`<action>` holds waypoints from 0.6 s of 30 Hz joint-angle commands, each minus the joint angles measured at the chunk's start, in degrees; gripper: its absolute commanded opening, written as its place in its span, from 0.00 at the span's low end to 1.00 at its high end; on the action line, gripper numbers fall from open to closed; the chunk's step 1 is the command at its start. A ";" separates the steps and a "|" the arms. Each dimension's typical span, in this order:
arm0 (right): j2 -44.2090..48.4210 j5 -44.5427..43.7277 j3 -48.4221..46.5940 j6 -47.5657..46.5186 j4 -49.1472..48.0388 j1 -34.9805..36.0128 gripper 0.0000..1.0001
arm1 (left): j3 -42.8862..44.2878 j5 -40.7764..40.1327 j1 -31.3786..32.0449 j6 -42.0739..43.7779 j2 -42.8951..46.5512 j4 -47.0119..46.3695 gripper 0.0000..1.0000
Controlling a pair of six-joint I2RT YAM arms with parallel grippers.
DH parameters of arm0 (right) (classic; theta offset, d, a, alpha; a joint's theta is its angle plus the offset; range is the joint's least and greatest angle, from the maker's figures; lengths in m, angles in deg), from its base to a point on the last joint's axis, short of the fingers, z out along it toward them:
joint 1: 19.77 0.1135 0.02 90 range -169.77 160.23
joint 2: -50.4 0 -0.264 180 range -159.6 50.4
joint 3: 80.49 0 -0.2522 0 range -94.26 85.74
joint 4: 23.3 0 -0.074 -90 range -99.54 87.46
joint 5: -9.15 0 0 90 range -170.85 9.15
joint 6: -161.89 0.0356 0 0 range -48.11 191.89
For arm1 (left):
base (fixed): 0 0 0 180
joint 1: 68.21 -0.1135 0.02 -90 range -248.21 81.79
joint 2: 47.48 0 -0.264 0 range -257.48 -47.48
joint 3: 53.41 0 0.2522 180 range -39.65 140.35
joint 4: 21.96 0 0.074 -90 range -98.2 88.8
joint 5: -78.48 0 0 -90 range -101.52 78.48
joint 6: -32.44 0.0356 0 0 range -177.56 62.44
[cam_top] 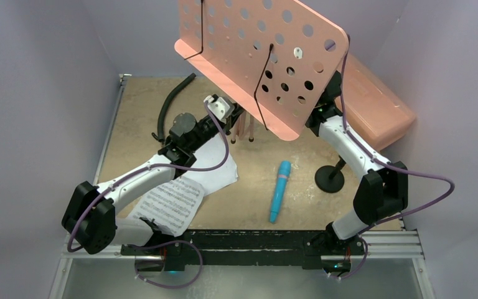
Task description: Set up the instrument practice props
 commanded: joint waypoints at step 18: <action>5.11 -9.12 -10.87 3.19 -15.30 0.14 0.00 | 3.46 -4.39 0.53 -2.80 0.57 10.08 0.00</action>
